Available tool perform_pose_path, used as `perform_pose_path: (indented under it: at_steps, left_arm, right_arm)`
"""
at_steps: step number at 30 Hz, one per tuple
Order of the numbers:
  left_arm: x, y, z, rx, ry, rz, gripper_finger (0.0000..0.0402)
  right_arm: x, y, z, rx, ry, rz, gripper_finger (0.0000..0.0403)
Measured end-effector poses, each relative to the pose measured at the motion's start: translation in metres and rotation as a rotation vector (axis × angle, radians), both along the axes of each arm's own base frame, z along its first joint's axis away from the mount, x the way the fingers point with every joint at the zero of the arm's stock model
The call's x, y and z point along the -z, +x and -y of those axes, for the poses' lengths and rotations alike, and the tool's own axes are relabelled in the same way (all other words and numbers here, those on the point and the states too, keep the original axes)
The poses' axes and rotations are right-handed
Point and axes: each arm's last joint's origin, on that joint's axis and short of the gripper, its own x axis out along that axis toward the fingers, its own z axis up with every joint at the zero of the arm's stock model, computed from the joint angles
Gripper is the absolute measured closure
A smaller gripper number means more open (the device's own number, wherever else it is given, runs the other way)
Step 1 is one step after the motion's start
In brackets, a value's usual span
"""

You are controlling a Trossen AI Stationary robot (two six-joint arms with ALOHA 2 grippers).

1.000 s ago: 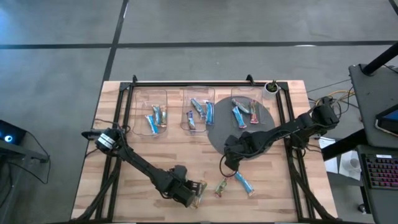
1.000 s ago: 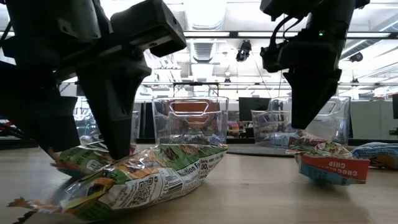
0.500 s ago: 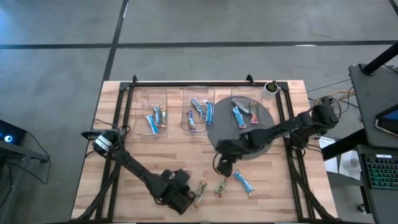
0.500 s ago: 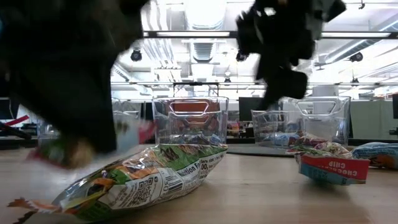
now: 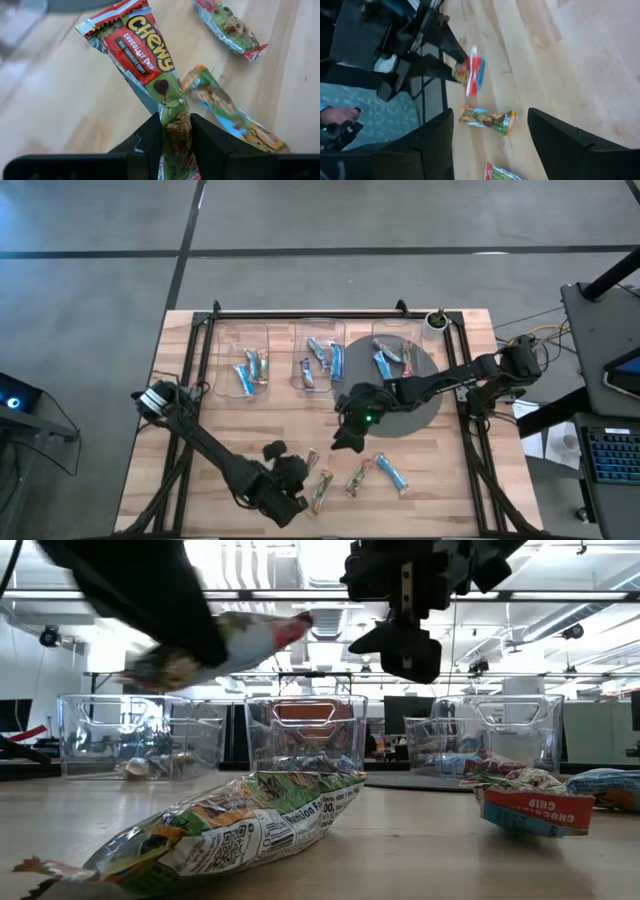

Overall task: Pick and place Granola Bars by type
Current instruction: Put the red granola bar into the right transparent container

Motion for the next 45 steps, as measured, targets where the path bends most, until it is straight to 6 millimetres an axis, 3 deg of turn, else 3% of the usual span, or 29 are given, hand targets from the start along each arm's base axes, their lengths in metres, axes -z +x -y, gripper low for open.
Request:
perform_pose_path:
  at_steps: [10,18,24,33,45]
  left_arm:
    - [-0.005,0.027,-0.031,0.135,0.149,-0.014,0.0321]
    - [-0.009,0.048,-0.054,0.176,0.171,0.015,0.0321]
    - [-0.010,0.052,-0.059,0.189,0.170,0.022,0.0321]
    - [-0.010,0.052,-0.060,0.165,0.175,0.030,0.0321]
    - [-0.010,0.052,-0.060,0.157,0.174,0.034,0.0321]
  right_arm:
    - [0.000,0.000,0.001,-0.006,0.014,-0.006,0.0159]
    - [0.000,0.000,0.000,-0.004,0.021,-0.014,0.0158]
    - [0.001,-0.001,0.000,-0.012,0.010,-0.016,0.0166]
    - [0.005,-0.004,0.000,-0.023,-0.011,-0.061,0.0215]
    - [0.005,-0.004,0.000,-0.020,-0.020,-0.059,0.0248]
